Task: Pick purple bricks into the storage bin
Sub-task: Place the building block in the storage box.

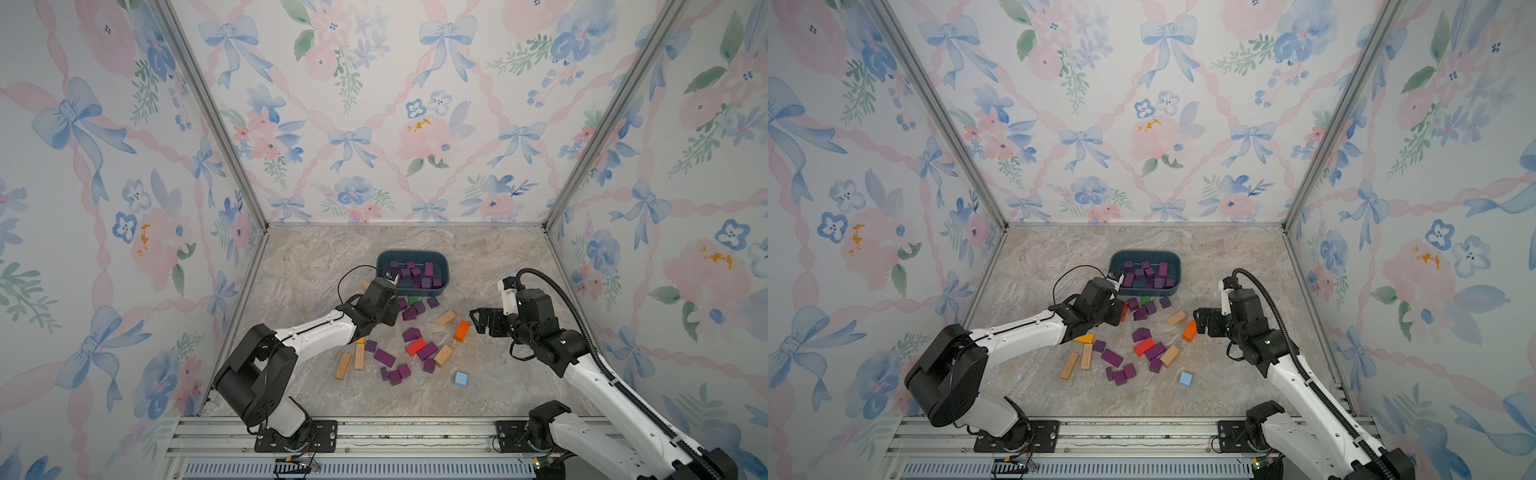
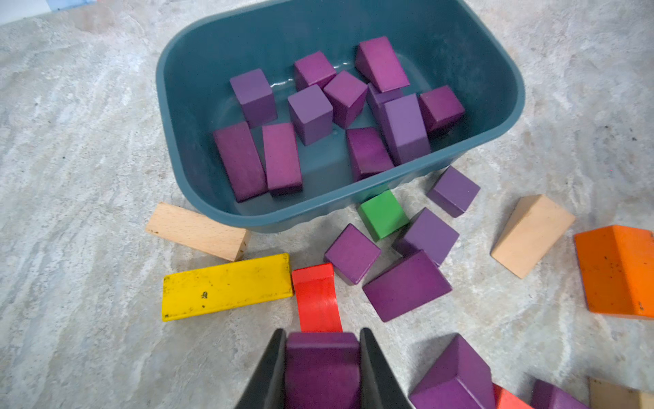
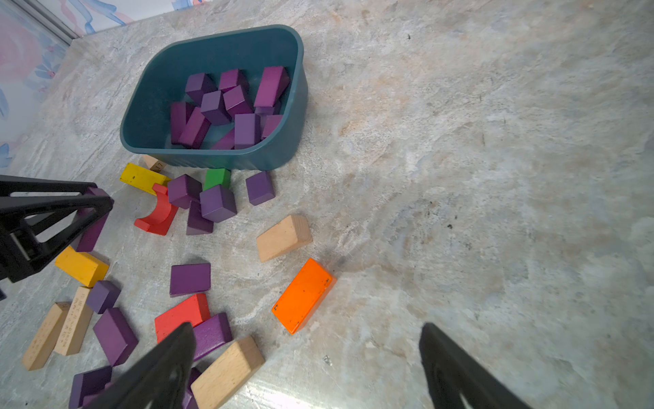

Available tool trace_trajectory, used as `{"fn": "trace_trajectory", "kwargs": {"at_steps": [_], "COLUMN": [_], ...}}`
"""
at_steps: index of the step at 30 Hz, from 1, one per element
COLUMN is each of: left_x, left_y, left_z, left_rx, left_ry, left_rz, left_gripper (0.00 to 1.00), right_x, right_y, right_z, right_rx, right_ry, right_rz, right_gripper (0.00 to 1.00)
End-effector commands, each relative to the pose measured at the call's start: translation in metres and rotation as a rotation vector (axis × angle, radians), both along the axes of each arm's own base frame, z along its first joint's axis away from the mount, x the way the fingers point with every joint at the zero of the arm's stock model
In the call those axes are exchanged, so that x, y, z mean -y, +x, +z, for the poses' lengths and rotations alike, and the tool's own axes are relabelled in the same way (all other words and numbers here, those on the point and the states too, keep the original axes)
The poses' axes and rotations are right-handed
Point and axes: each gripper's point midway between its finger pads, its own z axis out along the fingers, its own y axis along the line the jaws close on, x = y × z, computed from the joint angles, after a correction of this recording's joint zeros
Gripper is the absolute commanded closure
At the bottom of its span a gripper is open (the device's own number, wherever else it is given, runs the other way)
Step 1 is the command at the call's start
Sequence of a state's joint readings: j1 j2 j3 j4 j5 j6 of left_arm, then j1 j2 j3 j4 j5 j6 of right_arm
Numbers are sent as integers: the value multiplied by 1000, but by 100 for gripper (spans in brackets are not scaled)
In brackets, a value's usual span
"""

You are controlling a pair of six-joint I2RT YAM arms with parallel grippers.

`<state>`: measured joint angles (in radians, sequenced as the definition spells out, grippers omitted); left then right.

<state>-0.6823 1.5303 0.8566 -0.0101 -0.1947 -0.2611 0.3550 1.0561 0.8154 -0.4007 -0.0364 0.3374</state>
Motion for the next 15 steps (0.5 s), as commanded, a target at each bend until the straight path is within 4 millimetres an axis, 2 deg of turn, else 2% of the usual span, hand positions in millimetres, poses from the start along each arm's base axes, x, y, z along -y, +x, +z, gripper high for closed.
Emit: {"fn": "trace_trajectory", "kwargs": {"at_steps": [1, 15], "left_x": [4, 36], "left_y": [6, 40], "left_z": [17, 48], "left_rx": [43, 101], "left_ry": [7, -34], "left_rz": [-14, -42], "left_gripper": [82, 82], "right_x": [9, 15], "right_y": [1, 2], "right_z": [-12, -15], "right_rx": [-48, -57], "right_ry": [-13, -8], "right_rz": [-44, -60], "right_gripper": [3, 3]}}
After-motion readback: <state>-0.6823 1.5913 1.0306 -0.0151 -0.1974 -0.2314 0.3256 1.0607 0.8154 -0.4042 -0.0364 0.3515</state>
